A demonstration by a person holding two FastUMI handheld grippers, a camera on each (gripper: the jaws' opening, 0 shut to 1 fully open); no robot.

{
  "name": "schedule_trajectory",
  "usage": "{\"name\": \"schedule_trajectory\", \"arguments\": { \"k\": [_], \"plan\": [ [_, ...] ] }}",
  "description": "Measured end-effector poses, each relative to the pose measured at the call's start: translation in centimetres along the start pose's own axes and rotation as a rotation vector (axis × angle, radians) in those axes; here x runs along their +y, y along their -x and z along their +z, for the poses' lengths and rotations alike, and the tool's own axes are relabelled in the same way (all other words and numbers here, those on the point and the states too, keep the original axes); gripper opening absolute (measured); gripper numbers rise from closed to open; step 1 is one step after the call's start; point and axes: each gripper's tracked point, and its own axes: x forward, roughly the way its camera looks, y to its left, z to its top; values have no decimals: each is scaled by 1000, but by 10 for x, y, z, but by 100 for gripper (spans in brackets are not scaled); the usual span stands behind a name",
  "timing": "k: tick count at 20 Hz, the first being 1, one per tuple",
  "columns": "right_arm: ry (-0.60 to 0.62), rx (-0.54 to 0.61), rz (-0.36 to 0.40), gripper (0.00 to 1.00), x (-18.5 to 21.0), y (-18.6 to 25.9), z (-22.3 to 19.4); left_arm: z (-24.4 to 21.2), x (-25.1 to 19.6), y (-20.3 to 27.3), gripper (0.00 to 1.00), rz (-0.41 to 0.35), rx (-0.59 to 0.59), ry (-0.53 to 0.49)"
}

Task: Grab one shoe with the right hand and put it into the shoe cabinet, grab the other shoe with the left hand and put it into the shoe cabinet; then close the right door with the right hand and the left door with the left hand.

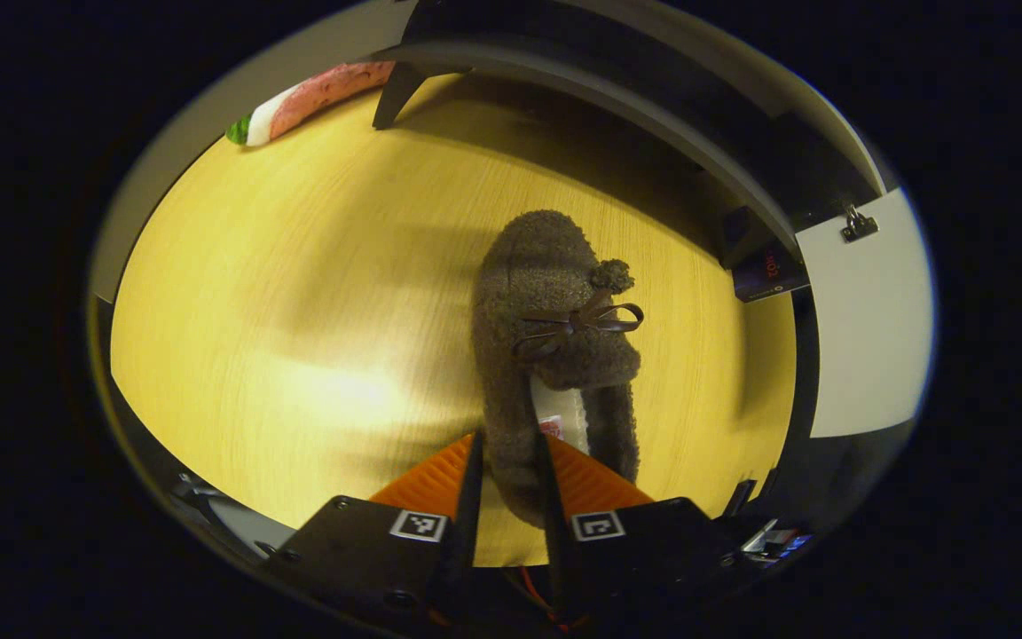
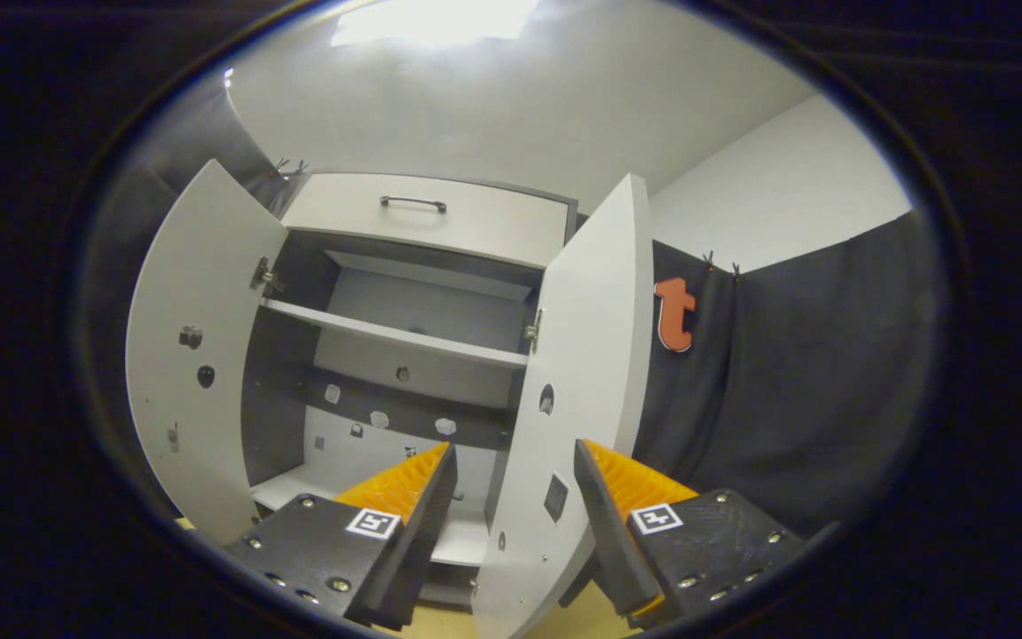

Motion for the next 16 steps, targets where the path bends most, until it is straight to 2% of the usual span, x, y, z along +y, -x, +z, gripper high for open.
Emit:
{"name": "schedule_trajectory", "arguments": {
  "k": [1, 5, 6, 7, 10, 16],
  "plan": [
    [-1, 1, -5, 80, -1, 0, -1, -2, 1, -5, 27, 14, 14, -2],
    [-10, -1, -14, 79, -3, 0, -2, -2, 3, -11, 15, 36, 53, -12],
    [-12, -3, -19, 79, -4, 0, -2, 0, 3, -11, 11, 34, 56, -9],
    [-11, -10, -24, 79, -4, 0, -1, 0, 3, -13, 2, 30, 54, -7],
    [-11, -23, -23, 79, -3, 2, 1, 1, 2, -9, 1, 13, 53, -29],
    [-31, -30, -19, 79, -1, 5, 2, 17, -8, 16, 1, -57, 25, 0]
  ]
}}
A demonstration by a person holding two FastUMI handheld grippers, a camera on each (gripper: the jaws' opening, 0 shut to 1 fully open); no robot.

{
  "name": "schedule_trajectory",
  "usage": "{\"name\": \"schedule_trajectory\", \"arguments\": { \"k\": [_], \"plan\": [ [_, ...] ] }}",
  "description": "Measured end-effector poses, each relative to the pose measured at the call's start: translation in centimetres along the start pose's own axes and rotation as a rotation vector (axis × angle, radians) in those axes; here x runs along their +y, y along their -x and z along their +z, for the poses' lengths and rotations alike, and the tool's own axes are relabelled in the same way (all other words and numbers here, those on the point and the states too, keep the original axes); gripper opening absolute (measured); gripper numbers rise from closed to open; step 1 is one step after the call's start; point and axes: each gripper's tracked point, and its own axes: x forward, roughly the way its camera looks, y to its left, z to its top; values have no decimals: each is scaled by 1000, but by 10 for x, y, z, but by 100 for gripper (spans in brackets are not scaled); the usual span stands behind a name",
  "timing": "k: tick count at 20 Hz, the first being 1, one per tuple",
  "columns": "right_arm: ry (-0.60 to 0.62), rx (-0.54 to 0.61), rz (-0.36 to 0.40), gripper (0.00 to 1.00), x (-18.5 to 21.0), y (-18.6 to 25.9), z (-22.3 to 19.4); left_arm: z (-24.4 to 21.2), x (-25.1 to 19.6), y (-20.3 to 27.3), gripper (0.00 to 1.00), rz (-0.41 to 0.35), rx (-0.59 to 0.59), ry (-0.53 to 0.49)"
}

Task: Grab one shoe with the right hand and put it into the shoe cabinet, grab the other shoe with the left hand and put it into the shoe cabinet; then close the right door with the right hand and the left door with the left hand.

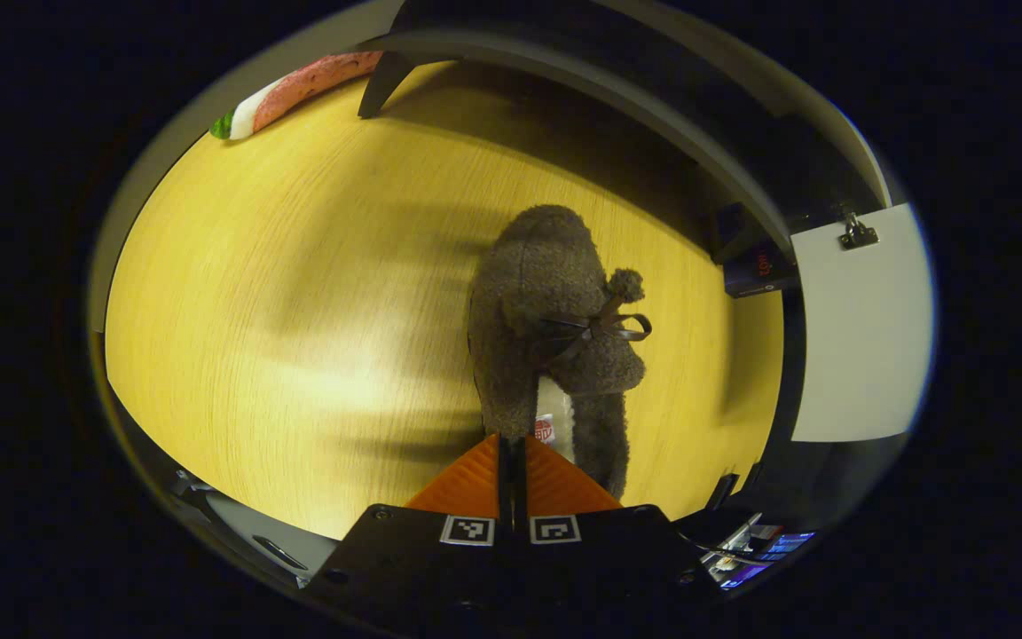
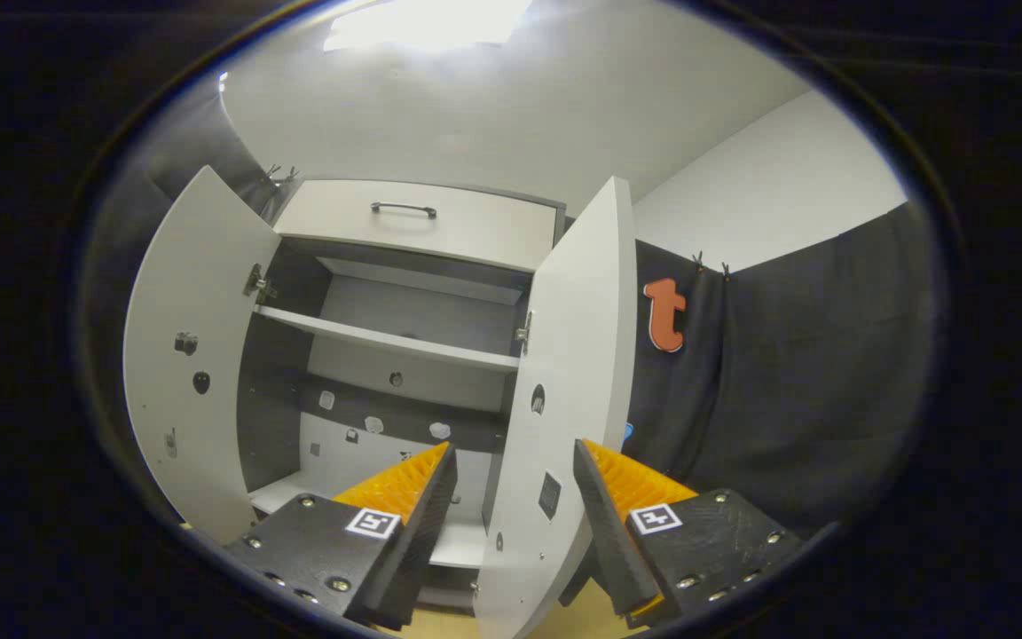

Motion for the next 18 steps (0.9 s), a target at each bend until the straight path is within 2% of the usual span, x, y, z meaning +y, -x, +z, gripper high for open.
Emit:
{"name": "schedule_trajectory", "arguments": {
  "k": [5, 9, 13, 14, 18],
  "plan": [
    [-10, -4, 10, 79, 5, 3, -2, 20, -23, 24, 1, -72, -62, 2],
    [-20, 4, 14, 79, 5, 3, -6, 15, -9, 13, 1, -8, -26, 10],
    [-13, 18, 1, 79, 0, 3, -12, 1, 15, -1, 1, 105, 22, -1],
    [-17, 22, -3, 79, -1, 1, -15, 0, 15, -5, 2, 102, 25, 7],
    [-31, 29, -5, 79, -3, 2, -19, 1, 16, -10, 14, 104, 25, 34]
  ]
}}
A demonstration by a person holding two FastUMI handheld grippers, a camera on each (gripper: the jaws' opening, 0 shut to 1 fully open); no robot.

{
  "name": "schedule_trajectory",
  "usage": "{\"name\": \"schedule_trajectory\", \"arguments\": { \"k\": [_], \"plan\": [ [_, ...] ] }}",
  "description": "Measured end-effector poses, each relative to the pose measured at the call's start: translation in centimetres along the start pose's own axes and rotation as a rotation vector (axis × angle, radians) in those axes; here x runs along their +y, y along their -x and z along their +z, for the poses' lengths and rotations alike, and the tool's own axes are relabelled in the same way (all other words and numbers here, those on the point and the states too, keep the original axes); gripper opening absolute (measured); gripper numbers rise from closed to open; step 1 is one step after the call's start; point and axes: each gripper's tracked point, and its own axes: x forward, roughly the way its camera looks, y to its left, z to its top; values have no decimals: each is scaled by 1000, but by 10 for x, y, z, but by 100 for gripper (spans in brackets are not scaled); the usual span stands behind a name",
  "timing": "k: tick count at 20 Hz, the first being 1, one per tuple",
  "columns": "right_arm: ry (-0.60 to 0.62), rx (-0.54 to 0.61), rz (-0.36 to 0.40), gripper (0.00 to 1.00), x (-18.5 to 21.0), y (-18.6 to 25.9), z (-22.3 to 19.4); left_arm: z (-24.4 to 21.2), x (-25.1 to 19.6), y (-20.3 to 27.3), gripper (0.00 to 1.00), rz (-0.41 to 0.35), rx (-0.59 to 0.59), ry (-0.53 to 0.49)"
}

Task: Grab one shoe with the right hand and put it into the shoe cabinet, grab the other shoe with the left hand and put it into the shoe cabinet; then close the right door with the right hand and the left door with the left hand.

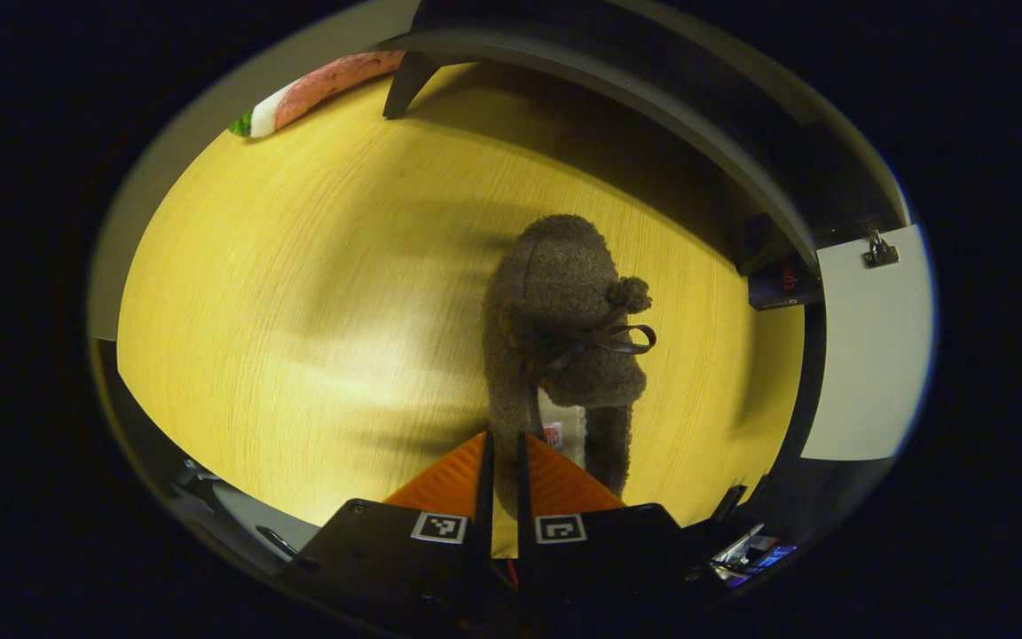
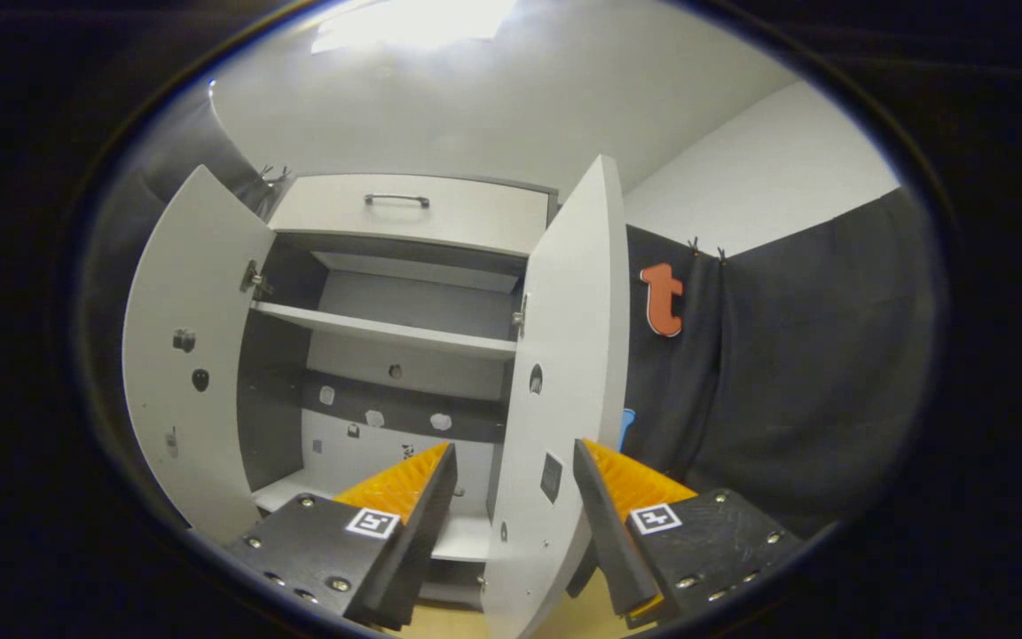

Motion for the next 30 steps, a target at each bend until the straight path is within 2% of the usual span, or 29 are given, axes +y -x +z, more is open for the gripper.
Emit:
{"name": "schedule_trajectory", "arguments": {
  "k": [1, 2, 6, 8, 9, 10, 11, 13, 16, 17, 18, 19, 20, 22, 23, 25, 27, 30],
  "plan": [
    [3, -1, -1, 79, 0, 0, 1, 0, 0, -1, 23, -1, 1, 6],
    [9, -4, 0, 79, 0, 0, 0, -1, 0, -1, 26, -2, 6, 16],
    [19, -24, 15, 79, 6, -1, 5, 3, 2, 3, 27, 12, -12, 8],
    [26, -33, 18, 79, 9, -1, 7, 5, -2, 9, 33, -3, -24, 6],
    [27, -36, 23, 79, 11, 0, 8, 3, -7, 7, 48, -24, -18, 16],
    [26, -35, 28, 79, 13, -1, 6, 1, -11, 8, 52, -40, -15, 26],
    [25, -33, 32, 79, 14, -1, 6, 1, -10, 6, 61, -36, -12, 25],
    [22, -26, 40, 79, 17, -2, 4, -1, -9, 0, 71, -16, 7, 12],
    [22, -22, 43, 79, 18, -1, 4, -7, -6, -19, 72, 3, 31, 0],
    [23, -21, 43, 79, 17, 0, 4, -12, -3, -25, 66, 4, 44, 2],
    [24, -21, 42, 79, 16, 1, 4, -16, -7, -30, 70, -27, 51, 7],
    [25, -22, 39, 79, 15, 2, 5, -16, -7, -32, 51, -40, 38, 7],
    [26, -23, 38, 79, 14, 3, 5, -13, -8, -32, 36, -61, 31, 9],
    [28, -27, 34, 79, 13, 4, 5, -13, -4, -28, 27, -91, 19, 38],
    [28, -29, 33, 79, 12, 5, 6, -9, 1, -27, 13, -94, 7, 72],
    [25, -27, 39, 79, 13, 5, 6, -8, 1, -23, 1, -87, 18, 87],
    [21, -27, 43, 79, 14, 5, 5, -5, 3, -15, 1, -67, 6, 56],
    [14, -28, 47, 79, 15, 5, 4, 9, -4, -3, 1, -128, -59, 31]
  ]
}}
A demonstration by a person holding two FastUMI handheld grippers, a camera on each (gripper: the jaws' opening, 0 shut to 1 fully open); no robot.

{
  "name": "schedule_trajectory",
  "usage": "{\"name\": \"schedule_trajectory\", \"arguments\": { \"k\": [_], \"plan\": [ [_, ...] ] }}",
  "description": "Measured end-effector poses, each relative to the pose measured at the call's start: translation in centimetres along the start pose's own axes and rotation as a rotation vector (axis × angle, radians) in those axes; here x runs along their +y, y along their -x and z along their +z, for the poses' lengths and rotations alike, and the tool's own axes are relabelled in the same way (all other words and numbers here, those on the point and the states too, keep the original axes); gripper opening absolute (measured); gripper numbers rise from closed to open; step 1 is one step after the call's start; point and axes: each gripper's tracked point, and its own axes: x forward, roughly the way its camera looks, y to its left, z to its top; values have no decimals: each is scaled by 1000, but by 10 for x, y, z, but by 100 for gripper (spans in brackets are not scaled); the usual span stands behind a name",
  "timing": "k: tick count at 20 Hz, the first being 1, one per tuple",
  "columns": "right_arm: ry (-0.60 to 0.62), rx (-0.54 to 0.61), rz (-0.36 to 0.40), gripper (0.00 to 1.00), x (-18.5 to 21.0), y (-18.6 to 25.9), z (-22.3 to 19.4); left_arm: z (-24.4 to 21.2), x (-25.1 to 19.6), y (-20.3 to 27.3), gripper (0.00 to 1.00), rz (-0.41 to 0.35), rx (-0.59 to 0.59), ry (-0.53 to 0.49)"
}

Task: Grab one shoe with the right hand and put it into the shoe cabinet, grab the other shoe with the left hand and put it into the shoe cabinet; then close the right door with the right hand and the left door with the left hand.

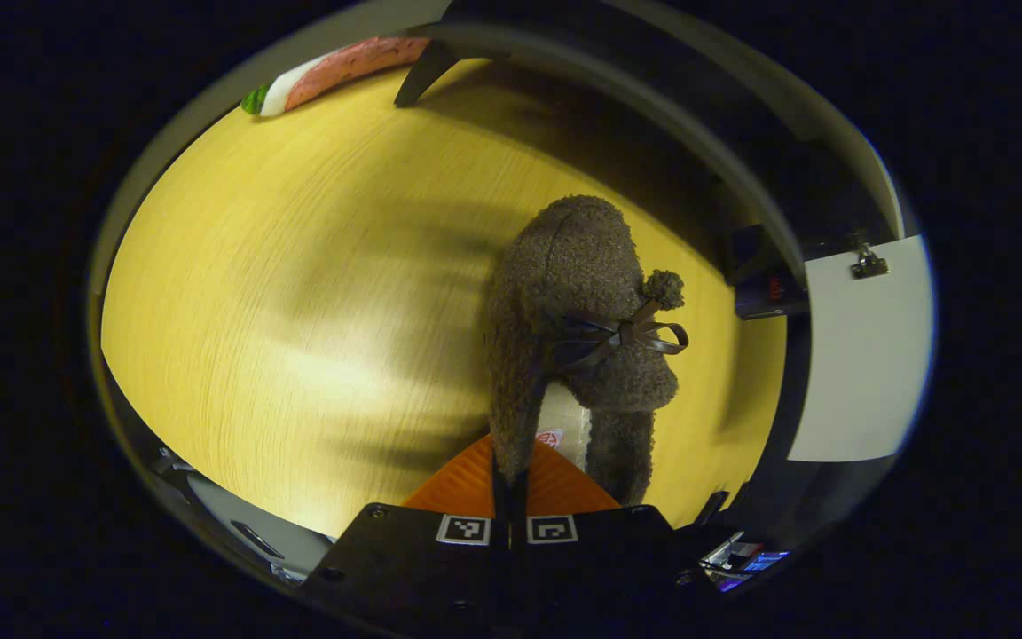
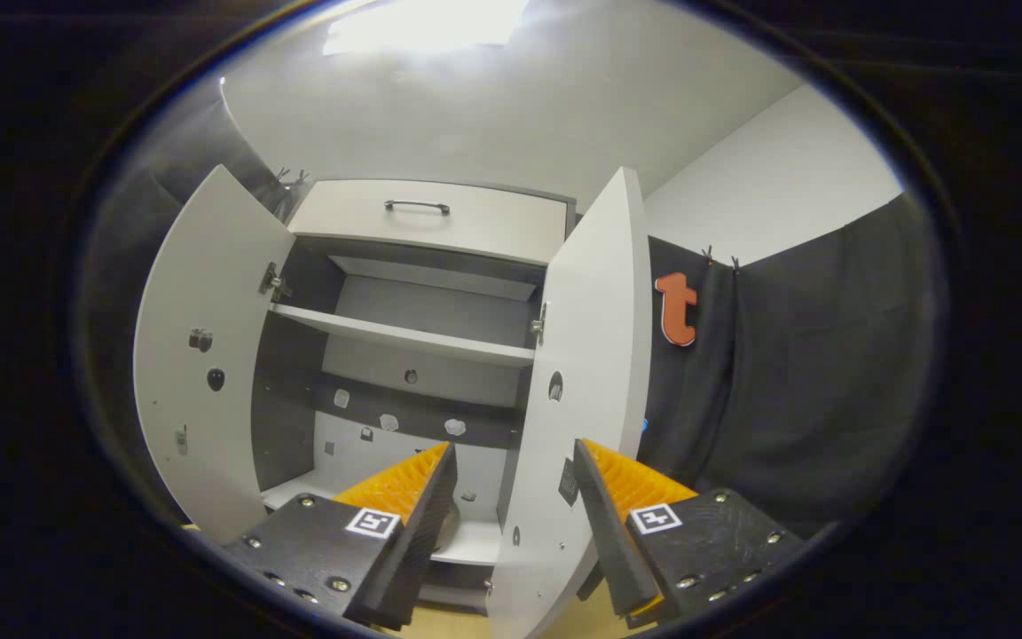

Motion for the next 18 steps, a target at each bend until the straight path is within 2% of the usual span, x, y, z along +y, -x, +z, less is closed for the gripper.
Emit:
{"name": "schedule_trajectory", "arguments": {
  "k": [6, 12, 18],
  "plan": [
    [-16, -10, 2, 79, -3, 6, 1, 106, -9, 77, 1, -119, -213, -82],
    [-60, -31, -1, 79, -11, 14, 7, 191, -55, 159, 1, -213, -409, -159],
    [-108, -37, -13, 79, -23, 22, 8, 257, -95, 193, 1, -235, -514, -201]
  ]
}}
